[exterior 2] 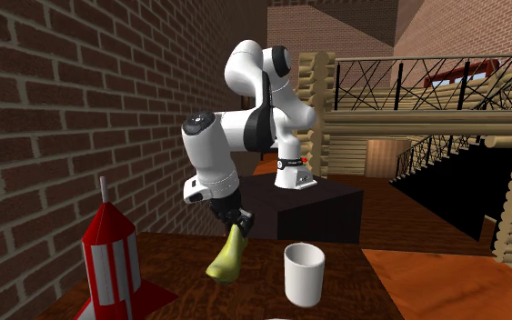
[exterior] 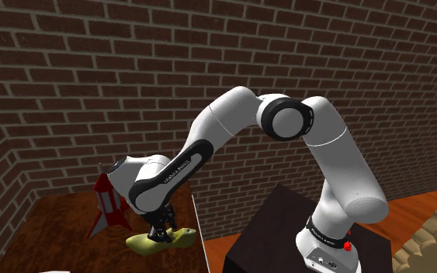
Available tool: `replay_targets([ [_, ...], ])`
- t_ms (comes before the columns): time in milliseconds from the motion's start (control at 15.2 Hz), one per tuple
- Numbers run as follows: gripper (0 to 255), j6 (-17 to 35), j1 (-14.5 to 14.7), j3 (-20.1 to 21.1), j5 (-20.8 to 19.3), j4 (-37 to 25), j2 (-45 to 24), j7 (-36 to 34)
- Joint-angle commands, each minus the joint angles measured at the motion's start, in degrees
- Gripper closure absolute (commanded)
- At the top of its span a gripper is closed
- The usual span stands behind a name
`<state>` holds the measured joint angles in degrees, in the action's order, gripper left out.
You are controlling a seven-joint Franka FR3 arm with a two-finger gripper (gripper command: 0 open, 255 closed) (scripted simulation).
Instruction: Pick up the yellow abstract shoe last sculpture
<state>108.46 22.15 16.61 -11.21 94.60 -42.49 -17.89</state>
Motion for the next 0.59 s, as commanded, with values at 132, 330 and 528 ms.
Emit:
replay_targets([
  [132,255,0.09,0.01,-0.02,0.00,-0.07,-0.14,-0.01],
  [330,255,-0.85,-0.16,0.19,0.26,0.12,1.02,0.11],
  [528,255,-2.27,-0.37,0.49,0.66,0.27,2.62,0.28],
])
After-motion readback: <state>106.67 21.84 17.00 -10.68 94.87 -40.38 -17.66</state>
